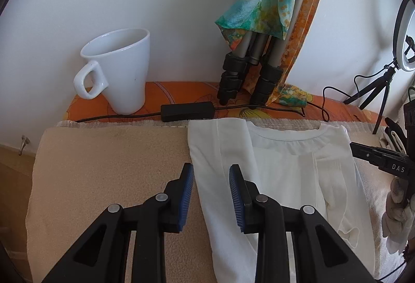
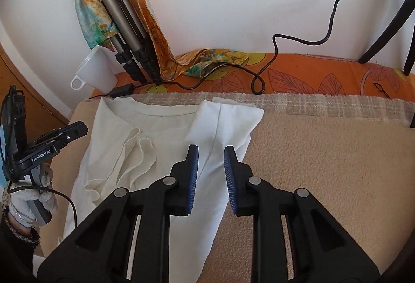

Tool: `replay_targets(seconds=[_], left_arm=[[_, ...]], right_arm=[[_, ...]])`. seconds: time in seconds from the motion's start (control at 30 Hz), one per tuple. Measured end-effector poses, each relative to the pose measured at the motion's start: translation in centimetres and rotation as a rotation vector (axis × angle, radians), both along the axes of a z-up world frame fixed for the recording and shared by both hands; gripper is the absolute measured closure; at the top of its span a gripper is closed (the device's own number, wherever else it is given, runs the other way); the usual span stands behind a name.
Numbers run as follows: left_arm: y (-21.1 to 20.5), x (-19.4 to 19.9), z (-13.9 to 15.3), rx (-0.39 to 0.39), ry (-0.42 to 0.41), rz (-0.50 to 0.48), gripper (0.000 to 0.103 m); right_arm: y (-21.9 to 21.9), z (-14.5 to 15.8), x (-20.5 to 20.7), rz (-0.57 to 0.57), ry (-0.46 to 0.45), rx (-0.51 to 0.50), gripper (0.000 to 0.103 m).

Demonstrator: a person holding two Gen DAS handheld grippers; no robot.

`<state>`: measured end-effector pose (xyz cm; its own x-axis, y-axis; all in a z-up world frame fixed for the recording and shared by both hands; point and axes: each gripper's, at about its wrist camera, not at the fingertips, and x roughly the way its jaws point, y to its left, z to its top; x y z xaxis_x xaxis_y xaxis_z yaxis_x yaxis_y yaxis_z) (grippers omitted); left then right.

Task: Fold small clothes
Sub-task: 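Move both grippers to the collar end of the shirt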

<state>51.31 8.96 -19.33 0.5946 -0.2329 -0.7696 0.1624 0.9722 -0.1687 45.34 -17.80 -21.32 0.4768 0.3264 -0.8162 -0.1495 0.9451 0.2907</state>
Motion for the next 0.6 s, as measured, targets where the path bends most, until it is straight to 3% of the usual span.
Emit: replay_targets(seconds=[0.23, 0.3, 0.43, 0.47, 0.5, 0.57, 0.6], left_arm=[[-0.9, 2.6, -1.5, 0.058, 0.014, -0.002, 0.073], [-0.9, 2.9, -1.9, 0.066, 0.019, -0.002, 0.068], [-0.1, 2.8, -1.1, 0.077, -0.025, 0.036, 0.063], [0.2, 2.8, -0.9, 0.077, -0.039, 0.048, 0.058], [0.6, 2.8, -0.8, 0.080, -0.045, 0.059, 0.052], [1.3, 3.1, -0.9, 0.073, -0.037, 0.070, 0.048], [1.5, 3.3, -1.1, 0.060, -0.024, 0.068, 0.048]], right_arm=[[1.0, -1.6, 2.9, 0.022, 0.024, -0.054, 0.080], [1.0, -1.5, 3.1, 0.031, 0.017, -0.058, 0.080], [-0.1, -0.9, 2.7, 0.009, -0.009, -0.053, 0.080], [-0.8, -0.7, 2.5, -0.016, -0.015, -0.043, 0.075], [-1.4, -0.6, 2.3, -0.040, -0.018, -0.031, 0.060], [-2.6, -0.7, 2.1, -0.087, -0.023, -0.031, 0.039], [-3.0, -0.8, 2.0, -0.092, -0.024, -0.027, 0.039]])
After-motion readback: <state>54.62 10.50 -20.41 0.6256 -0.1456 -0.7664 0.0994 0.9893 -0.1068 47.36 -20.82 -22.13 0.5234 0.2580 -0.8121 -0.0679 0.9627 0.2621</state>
